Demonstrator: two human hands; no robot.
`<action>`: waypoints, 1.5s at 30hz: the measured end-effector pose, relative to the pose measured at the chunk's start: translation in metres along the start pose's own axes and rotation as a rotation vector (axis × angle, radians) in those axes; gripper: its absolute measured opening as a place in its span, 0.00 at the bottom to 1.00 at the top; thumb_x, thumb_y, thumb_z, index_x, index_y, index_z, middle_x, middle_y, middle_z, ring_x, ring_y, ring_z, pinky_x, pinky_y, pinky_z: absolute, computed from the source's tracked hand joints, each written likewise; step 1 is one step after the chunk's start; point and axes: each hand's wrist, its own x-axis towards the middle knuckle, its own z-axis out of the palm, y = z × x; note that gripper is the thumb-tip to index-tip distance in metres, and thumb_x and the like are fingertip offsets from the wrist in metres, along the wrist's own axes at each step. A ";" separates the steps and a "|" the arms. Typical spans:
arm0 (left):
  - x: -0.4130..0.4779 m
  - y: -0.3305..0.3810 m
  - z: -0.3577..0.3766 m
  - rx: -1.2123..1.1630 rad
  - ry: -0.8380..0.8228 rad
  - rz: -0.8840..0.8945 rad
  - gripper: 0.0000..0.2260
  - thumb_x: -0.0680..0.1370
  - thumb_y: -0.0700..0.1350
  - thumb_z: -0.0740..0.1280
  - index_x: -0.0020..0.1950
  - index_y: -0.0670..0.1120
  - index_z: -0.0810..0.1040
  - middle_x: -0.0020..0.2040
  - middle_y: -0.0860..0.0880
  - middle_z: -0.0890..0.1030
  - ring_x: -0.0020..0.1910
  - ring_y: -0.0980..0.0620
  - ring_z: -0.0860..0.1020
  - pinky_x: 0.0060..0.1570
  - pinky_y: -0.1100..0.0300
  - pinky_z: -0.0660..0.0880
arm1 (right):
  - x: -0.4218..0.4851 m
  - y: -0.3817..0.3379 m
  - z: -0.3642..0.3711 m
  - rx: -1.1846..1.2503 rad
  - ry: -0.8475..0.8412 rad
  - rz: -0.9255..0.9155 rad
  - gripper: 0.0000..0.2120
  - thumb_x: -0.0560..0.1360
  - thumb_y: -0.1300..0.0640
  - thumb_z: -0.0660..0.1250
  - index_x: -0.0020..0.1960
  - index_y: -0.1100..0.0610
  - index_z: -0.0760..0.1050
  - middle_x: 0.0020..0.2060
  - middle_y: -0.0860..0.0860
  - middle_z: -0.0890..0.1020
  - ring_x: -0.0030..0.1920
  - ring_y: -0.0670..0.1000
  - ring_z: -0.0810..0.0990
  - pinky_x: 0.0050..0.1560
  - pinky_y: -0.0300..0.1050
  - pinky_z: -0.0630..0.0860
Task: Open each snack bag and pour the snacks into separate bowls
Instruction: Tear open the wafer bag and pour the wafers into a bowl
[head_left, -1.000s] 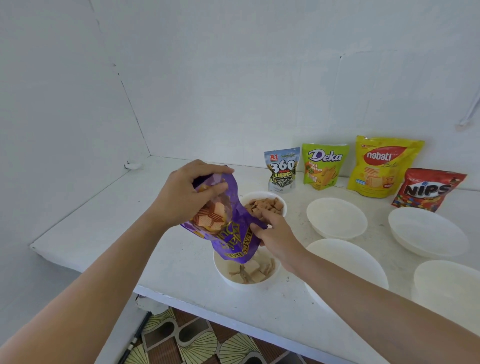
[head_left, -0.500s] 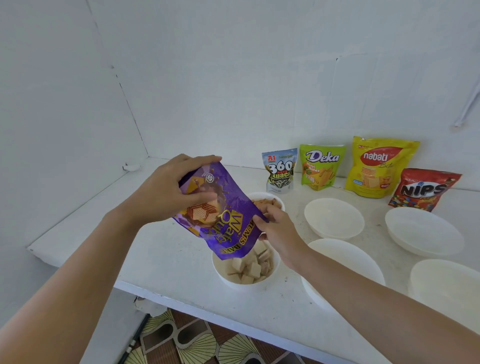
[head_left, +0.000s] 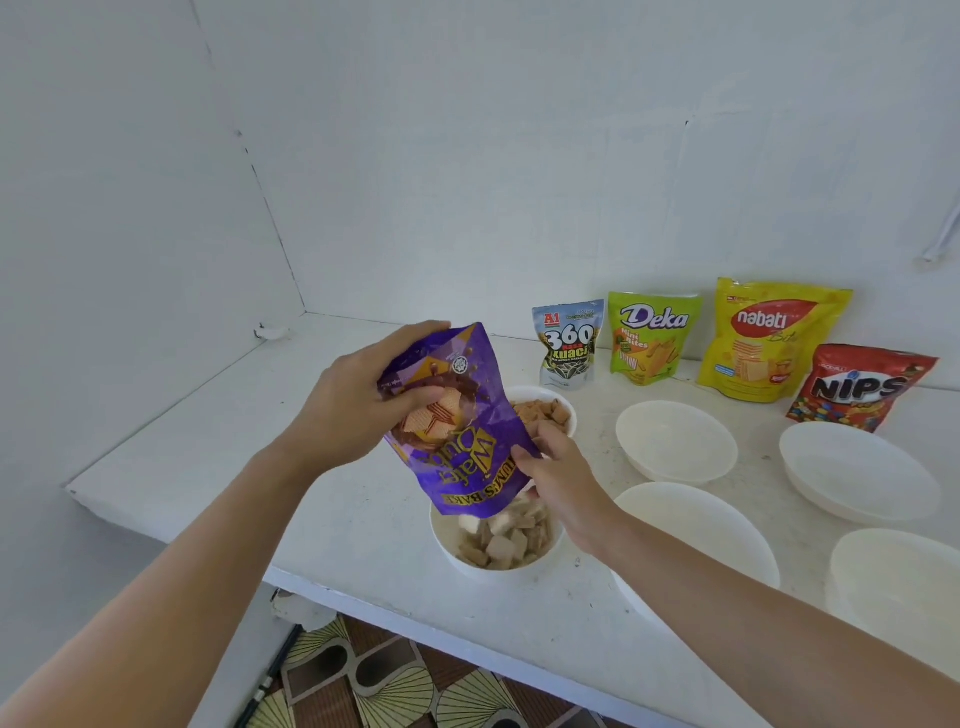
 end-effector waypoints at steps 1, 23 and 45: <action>0.001 0.000 -0.001 -0.003 0.014 -0.001 0.26 0.77 0.53 0.74 0.71 0.69 0.70 0.61 0.62 0.82 0.58 0.55 0.82 0.56 0.48 0.81 | 0.001 -0.002 -0.001 -0.018 0.017 -0.021 0.06 0.82 0.62 0.61 0.57 0.61 0.74 0.43 0.46 0.82 0.36 0.38 0.80 0.32 0.29 0.72; 0.006 0.002 0.002 -0.171 0.114 -0.118 0.21 0.73 0.54 0.76 0.64 0.62 0.75 0.50 0.56 0.85 0.48 0.55 0.85 0.49 0.53 0.84 | 0.011 -0.003 -0.002 -0.164 0.109 -0.178 0.04 0.83 0.61 0.60 0.53 0.59 0.73 0.47 0.48 0.81 0.48 0.49 0.80 0.41 0.34 0.73; 0.022 0.029 -0.006 -0.265 0.121 -0.144 0.16 0.71 0.55 0.76 0.57 0.54 0.80 0.50 0.51 0.85 0.44 0.52 0.86 0.44 0.51 0.85 | 0.018 -0.011 -0.009 -0.201 0.124 -0.274 0.07 0.82 0.61 0.59 0.48 0.53 0.72 0.48 0.55 0.80 0.48 0.51 0.79 0.41 0.36 0.73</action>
